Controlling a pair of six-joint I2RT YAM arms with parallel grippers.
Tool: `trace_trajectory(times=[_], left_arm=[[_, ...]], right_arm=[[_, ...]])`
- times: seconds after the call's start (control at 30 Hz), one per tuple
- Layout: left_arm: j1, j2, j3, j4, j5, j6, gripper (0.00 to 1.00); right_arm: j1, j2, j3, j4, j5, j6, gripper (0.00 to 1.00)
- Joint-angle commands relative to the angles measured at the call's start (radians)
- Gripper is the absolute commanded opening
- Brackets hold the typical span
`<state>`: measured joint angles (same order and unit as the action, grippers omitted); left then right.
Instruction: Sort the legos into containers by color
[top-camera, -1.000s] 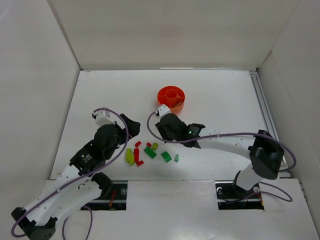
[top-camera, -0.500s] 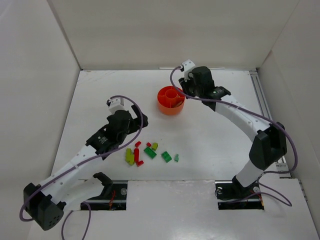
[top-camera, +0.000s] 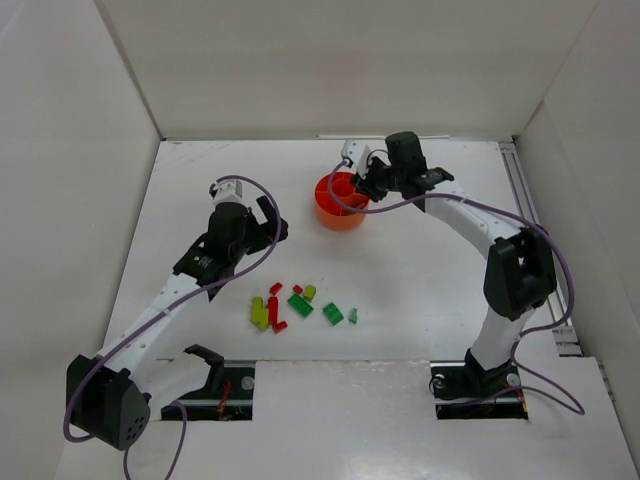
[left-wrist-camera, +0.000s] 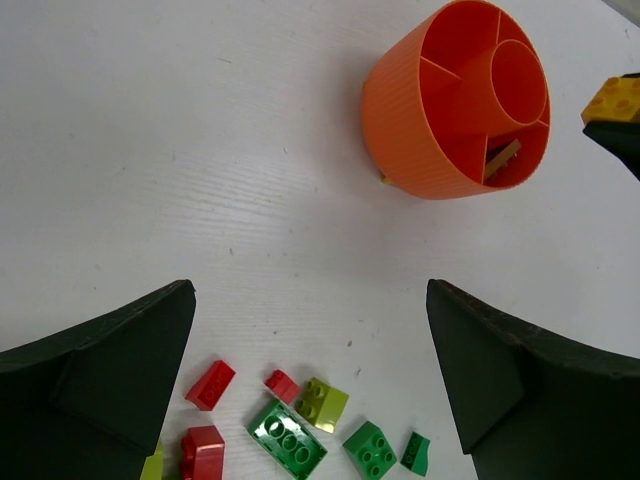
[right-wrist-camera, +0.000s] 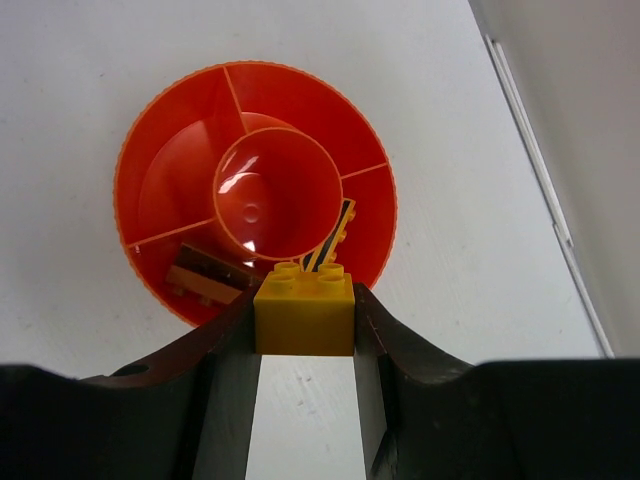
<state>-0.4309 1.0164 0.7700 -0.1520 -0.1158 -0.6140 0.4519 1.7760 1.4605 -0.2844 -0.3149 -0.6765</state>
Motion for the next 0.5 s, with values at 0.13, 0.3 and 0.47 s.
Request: trace_trajectory(times=[0.13,0.3,0.47], left_arm=[[0.012,-0.041,0.051,0.035,0.015,0.079,1.0],[0.021,-0.041,0.051,0.035,0.024,0.089,1.0],[0.021,-0.03,0.051,0.035,0.024,0.089,1.0]], right_arm=[[-0.061,0.126,0.168,-0.145,-0.246,-0.253,0.25],[-0.061,0.181,0.202,-0.134,-0.216,-0.273,0.31],[-0.061,0.244,0.273,-0.174,-0.207,-0.294,0.31]])
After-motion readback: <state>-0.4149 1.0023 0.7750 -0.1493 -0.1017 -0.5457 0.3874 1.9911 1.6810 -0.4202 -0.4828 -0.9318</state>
